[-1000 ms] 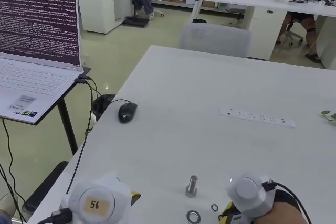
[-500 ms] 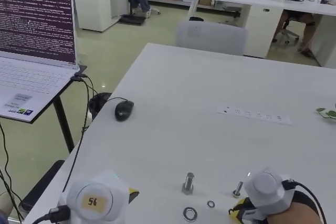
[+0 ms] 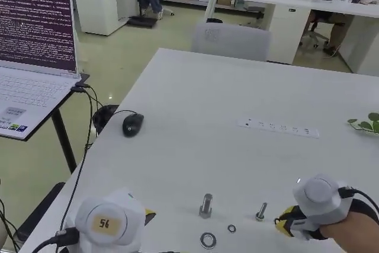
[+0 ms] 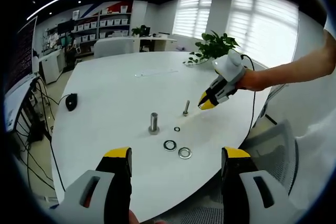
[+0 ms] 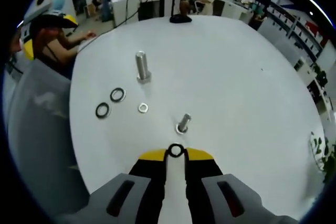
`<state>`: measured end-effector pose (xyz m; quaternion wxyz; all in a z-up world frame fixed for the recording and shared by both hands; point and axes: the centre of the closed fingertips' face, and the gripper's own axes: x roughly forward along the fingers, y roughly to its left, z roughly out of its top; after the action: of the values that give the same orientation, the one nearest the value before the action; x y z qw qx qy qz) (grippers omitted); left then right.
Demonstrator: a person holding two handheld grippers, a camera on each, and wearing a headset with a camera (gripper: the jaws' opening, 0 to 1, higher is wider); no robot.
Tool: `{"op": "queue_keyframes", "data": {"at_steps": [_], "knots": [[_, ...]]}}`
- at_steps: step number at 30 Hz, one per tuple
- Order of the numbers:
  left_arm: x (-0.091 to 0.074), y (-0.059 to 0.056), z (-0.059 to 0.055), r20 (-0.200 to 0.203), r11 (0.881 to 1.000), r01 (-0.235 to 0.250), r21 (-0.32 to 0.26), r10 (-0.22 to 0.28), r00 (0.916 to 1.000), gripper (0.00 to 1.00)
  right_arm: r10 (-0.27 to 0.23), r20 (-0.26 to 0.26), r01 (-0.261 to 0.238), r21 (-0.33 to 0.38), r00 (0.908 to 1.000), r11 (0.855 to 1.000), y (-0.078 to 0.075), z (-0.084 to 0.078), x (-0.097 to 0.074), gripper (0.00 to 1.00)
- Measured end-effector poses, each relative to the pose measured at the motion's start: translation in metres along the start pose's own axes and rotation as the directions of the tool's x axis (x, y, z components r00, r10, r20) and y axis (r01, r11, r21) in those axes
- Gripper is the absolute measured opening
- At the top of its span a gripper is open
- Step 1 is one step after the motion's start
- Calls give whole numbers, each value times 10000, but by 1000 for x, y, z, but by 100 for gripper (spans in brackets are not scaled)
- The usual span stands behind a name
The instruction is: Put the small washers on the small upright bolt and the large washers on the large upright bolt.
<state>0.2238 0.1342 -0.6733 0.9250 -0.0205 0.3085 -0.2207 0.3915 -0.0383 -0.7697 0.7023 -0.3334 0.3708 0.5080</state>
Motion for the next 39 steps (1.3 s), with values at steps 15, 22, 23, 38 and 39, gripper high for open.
{"op": "queue_keyframes", "data": {"at_steps": [15, 22, 23, 38, 39], "knots": [[-2, -1, 1, -39, 10000, -11, 21, 11, 10000, 69, 485, -378, -535, -1440, 9981, 9881, -9, 30, 4, 14], [-2, 0, 3, 5, 10000, -67, -20, 67, 10000, 69, 629, -647, -737, -1811, 9959, 9807, -8, 34, 9, 14], [-2, 0, 3, 11, 10000, -72, -28, 72, 10000, 69, 637, -675, -752, -1840, 9957, 9801, -8, 34, 9, 14], [-3, 1, 0, -18, 9999, -102, -100, 102, 9999, 69, 789, -1012, -974, -1926, 9917, 9764, -9, 34, 16, 14], [-3, 2, 0, -21, 9999, -118, -100, 118, 9999, 69, 791, -1015, -977, -1936, 9917, 9762, -9, 35, 16, 14]]}}
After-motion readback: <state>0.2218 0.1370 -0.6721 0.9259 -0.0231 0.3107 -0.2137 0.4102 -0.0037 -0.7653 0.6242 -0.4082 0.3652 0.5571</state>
